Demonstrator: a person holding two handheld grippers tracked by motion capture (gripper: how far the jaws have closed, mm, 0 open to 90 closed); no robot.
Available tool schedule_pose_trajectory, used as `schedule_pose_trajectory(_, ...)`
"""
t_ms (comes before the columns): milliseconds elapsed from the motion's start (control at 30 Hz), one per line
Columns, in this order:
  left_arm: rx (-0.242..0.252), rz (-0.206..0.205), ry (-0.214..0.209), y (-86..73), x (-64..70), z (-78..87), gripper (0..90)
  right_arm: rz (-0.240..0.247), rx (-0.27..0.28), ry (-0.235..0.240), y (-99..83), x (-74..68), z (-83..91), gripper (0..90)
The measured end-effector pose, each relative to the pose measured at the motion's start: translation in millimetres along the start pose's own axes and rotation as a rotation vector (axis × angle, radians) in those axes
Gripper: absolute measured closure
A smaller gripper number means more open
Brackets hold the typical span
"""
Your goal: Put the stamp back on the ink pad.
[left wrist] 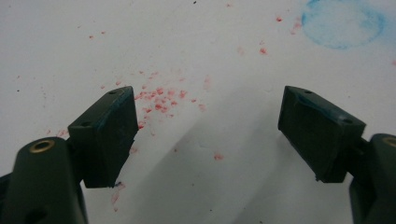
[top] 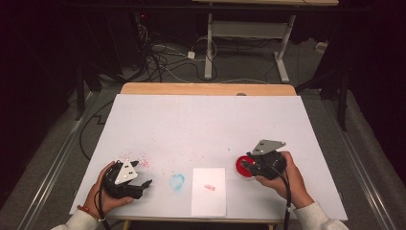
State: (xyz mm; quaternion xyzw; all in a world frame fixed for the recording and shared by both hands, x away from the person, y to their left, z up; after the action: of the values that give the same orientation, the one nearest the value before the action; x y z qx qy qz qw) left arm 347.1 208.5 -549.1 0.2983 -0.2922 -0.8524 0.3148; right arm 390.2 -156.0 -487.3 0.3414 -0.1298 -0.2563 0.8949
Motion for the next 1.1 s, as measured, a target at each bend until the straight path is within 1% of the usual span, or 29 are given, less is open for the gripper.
schedule_pose_trajectory(100,0.001,0.001,0.000,0.1,0.0,0.2,19.1,0.008,0.021,-0.015,2.9,1.0,2.3,55.3)
schedule_pose_trajectory(267,0.000,0.000,0.000,0.0,0.0,0.1,19.1,0.018,0.074,-0.044,9.6,2.5,6.4,44.9)
schedule_pose_trajectory(367,-0.001,0.000,-0.001,0.0,0.2,0.1,19.1,0.024,0.097,-0.052,12.7,2.6,8.0,39.9)
schedule_pose_trajectory(433,0.000,0.001,0.000,0.0,0.1,0.1,19.2,0.026,0.126,-0.063,15.6,2.8,9.7,37.3)
schedule_pose_trajectory(467,-0.001,0.000,0.000,0.0,0.1,0.1,19.1,0.023,0.138,-0.067,16.6,2.9,10.4,33.7)
schedule_pose_trajectory(500,-0.001,0.000,-0.001,0.0,0.2,0.1,19.1,0.018,0.152,-0.081,18.1,3.4,11.5,31.9)
schedule_pose_trajectory(567,-0.001,-0.001,-0.001,0.0,0.3,0.1,19.1,0.024,0.167,-0.094,19.8,4.0,13.2,29.9)
schedule_pose_trajectory(600,-0.001,-0.001,-0.001,0.0,0.3,0.2,19.1,0.024,0.179,-0.110,21.0,4.9,14.3,28.3)
schedule_pose_trajectory(633,0.000,0.000,-0.001,0.1,0.1,0.2,19.2,0.018,0.184,-0.133,21.7,6.3,15.1,27.1)
schedule_pose_trajectory(667,0.000,0.001,-0.001,0.1,0.1,0.1,19.1,0.015,0.192,-0.142,22.4,7.3,15.9,26.3)
schedule_pose_trajectory(800,-0.001,0.000,-0.001,-0.1,0.2,0.1,19.1,-0.002,0.240,-0.146,26.0,8.3,20.1,23.2)
schedule_pose_trajectory(867,-0.001,0.000,-0.001,-0.1,0.2,0.1,19.2,-0.007,0.252,-0.159,27.2,9.5,22.1,21.7)
schedule_pose_trajectory(933,-0.001,0.000,-0.001,0.0,0.2,0.1,19.1,-0.006,0.265,-0.158,28.3,9.5,24.0,21.7)
schedule_pose_trajectory(1100,-0.002,0.000,0.000,0.0,0.2,-0.2,19.1,0.004,0.279,-0.176,30.4,9.5,28.2,21.6)
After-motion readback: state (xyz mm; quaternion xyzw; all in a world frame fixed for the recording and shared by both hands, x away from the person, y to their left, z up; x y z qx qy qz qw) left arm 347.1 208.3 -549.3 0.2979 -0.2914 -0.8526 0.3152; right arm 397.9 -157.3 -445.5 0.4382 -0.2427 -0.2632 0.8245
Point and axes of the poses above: each handheld gripper's, and its own axes: z roughly backward along the jaws, y roughly out of its top, x roughly to its right, the point moved 9 cm from there along -z, roughly forward along the jaws, and after that the axes turned 10 degrees about y, right-handed, at the moved point
